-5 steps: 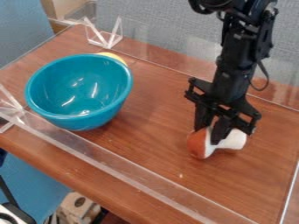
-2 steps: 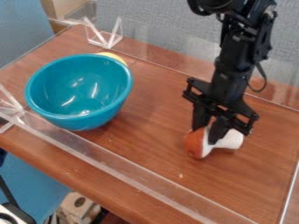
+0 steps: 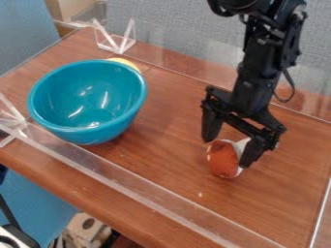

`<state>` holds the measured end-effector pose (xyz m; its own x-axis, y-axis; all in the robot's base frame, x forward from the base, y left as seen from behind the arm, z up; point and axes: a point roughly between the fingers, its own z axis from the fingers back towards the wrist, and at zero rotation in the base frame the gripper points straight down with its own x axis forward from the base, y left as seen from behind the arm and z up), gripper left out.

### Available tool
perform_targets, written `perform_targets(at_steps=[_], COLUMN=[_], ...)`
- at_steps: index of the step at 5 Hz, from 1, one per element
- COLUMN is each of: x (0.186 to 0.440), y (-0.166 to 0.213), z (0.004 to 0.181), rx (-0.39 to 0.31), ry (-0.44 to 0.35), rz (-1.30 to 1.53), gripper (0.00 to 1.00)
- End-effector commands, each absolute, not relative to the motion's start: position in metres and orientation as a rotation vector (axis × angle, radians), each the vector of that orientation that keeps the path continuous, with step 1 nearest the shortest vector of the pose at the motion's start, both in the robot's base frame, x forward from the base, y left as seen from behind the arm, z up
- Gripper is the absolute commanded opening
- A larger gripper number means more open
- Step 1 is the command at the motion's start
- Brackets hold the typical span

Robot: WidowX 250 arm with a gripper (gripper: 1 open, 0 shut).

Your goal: Remove the mushroom from the blue bowl and put it on the table

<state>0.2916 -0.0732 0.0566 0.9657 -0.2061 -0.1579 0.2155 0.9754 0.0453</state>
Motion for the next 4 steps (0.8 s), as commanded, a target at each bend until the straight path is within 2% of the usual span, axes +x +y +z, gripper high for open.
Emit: perform_targets(at_steps=[1,3,4], x=[0.305,0.311,0.313], y=[-0.074,-0.071,-0.066], z=[0.087,0.117,0.124], rx=[0.057,0.054,0.045], ry=[0.068,0.012,-0.004], rz=[-0.213,-0.215,-0.218], gripper=[1.00,1.00,1.00])
